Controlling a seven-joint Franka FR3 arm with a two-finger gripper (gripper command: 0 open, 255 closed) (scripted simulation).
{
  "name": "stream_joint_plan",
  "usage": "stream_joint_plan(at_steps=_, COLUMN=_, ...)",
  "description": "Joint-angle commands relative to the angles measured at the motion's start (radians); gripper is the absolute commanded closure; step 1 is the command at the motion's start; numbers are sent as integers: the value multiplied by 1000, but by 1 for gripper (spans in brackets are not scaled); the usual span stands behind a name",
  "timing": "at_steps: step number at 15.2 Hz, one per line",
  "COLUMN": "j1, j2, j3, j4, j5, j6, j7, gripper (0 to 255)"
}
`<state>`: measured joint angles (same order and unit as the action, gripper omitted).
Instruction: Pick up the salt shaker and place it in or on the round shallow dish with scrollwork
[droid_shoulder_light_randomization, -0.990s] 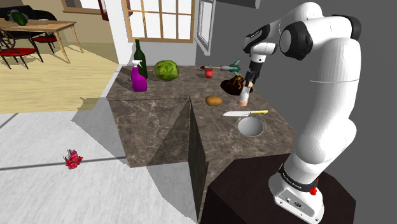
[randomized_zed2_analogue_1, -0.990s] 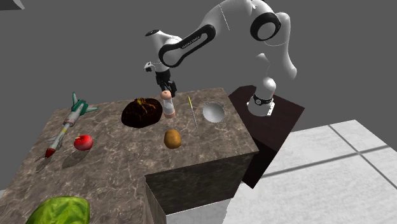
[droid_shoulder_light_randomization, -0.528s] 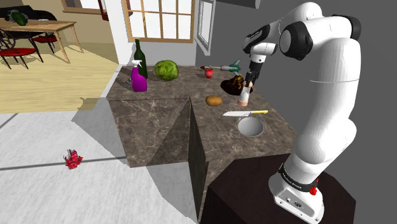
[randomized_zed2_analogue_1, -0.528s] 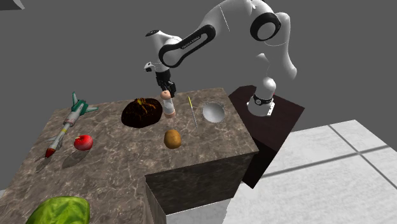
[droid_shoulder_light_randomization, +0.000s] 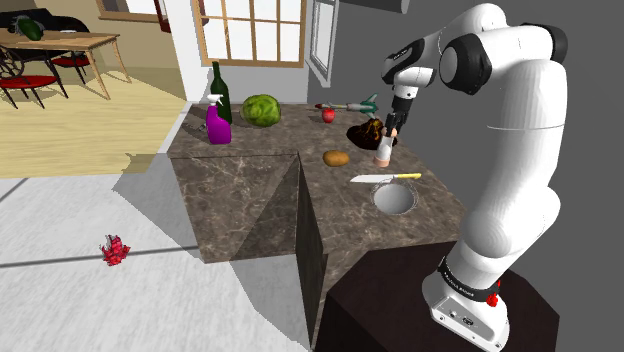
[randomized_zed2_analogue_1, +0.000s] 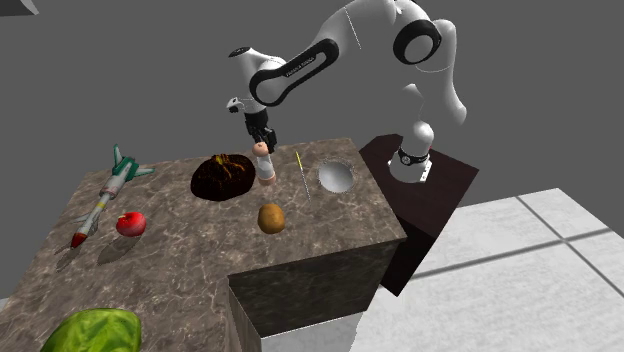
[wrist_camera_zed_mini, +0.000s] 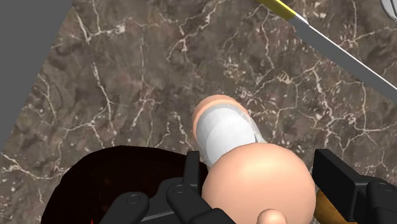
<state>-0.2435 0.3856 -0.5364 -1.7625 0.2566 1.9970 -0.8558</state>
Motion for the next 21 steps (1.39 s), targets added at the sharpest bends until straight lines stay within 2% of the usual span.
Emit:
stream_joint_plan(at_steps=1, j1=1, j2=-5, j3=-2, j4=5, j5=-4, j6=-10, j7=3, gripper=255)
stream_joint_plan(at_steps=21, j1=4, j2=-78, j3=-24, j4=183, j5=-55, j6=-248, j7=44, gripper=255)
